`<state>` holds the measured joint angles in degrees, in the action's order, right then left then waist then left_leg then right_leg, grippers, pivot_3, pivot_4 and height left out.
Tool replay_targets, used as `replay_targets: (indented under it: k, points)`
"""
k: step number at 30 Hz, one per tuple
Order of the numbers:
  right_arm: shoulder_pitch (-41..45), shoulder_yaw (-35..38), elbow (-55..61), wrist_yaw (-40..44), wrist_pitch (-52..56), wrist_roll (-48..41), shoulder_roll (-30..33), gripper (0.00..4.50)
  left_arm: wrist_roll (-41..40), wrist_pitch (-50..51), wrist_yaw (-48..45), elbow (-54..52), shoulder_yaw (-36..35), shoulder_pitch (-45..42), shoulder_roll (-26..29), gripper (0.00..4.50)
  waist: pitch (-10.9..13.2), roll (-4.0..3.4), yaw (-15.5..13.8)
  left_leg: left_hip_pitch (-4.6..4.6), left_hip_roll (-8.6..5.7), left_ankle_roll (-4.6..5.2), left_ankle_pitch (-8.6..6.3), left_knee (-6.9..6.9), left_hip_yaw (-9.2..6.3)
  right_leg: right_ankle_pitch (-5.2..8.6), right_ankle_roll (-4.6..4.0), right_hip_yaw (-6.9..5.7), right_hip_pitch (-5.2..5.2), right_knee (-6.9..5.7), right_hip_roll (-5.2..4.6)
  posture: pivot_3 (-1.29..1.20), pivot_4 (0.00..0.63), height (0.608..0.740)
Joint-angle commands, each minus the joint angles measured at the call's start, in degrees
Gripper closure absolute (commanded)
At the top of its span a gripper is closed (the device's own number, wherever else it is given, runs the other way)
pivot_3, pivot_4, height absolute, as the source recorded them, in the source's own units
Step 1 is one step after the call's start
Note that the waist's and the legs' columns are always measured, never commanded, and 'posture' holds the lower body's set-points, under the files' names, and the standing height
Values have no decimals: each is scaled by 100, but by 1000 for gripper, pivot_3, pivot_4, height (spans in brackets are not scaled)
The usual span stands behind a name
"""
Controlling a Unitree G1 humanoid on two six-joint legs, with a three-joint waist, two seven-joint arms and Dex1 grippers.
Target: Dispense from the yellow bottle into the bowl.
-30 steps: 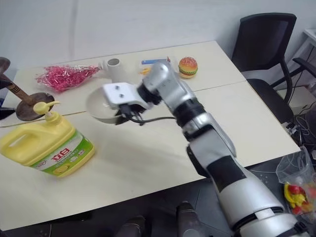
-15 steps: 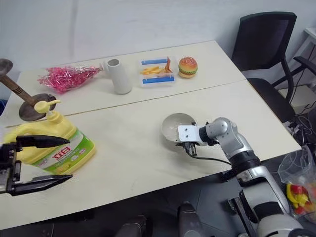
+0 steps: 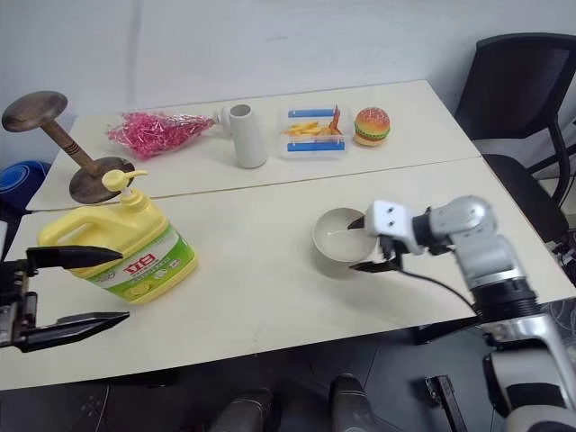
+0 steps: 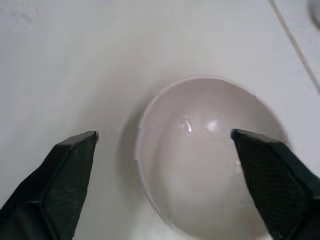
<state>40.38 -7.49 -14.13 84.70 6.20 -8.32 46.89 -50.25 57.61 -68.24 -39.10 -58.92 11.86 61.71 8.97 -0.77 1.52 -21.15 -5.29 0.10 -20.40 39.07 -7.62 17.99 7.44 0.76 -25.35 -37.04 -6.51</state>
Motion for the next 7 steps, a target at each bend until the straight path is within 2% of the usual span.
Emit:
replay_targets:
  k: [1, 4, 7]
  points:
    - [257, 324, 74, 750, 543, -1123, 1024, 49, 143, 18, -403, 260, -882, 416, 51, 0, 6, -4, -3, 0, 0, 3, -2, -2, 1, 0, 0, -1, -1, 3, -1, 0, 150, 740]
    - [404, 105, -129, 780, 771, -1746, 1671, 49, 332, -44, -663, 411, -1361, 819, 33, 0, 9, -1, 1, 1, 8, 2, -5, -9, 5, 0, -1, -3, -1, 10, 0, 0, 150, 740]
    - [561, 1, -317, 780, 822, -2034, 1865, 49, 357, -121, -707, 492, -1546, 975, 9, 0, 11, 2, 10, 6, 16, 3, -7, -8, 29, 0, -1, -12, 0, 13, -2, 0, 150, 740]
